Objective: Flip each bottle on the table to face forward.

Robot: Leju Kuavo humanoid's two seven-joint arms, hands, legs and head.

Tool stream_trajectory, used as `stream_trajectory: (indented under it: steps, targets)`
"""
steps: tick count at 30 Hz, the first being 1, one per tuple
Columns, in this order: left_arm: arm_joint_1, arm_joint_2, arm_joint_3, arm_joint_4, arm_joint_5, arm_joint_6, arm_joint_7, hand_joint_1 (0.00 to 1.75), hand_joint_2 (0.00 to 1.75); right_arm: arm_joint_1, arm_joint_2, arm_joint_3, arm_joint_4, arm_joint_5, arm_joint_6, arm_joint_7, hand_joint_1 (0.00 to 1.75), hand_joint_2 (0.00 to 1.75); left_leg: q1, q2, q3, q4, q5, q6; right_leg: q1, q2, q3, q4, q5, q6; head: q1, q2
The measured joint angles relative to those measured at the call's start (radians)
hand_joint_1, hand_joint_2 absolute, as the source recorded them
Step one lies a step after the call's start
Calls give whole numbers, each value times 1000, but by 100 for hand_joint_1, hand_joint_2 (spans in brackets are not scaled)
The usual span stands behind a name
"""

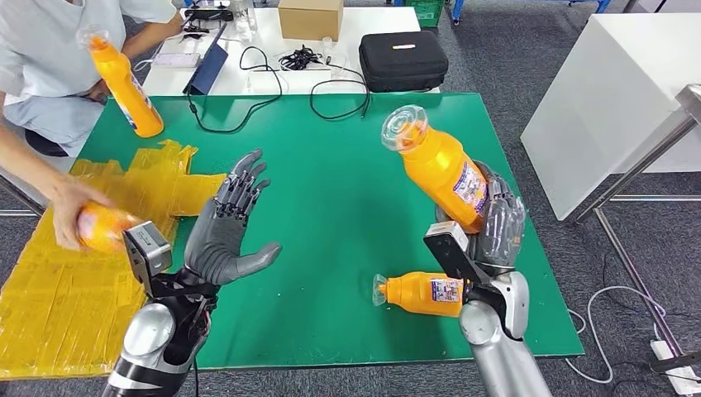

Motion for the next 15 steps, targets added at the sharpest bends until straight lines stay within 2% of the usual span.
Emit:
stream_trajectory:
  steps: [8,15]
  targets:
    - [-38,12,-32,14,22,3,1,0,175,-47,57,81,4,-180,79,-65,175,175,1,0,0,0,0,0,0,0,0,0,0,0,0,0]
    - [-89,18,-64,37,60,3,-3,0,175,-128,106,160,84,-388,234,-141,175,175,1,0,0,0,1,0,0,0,0,0,0,0,0,0]
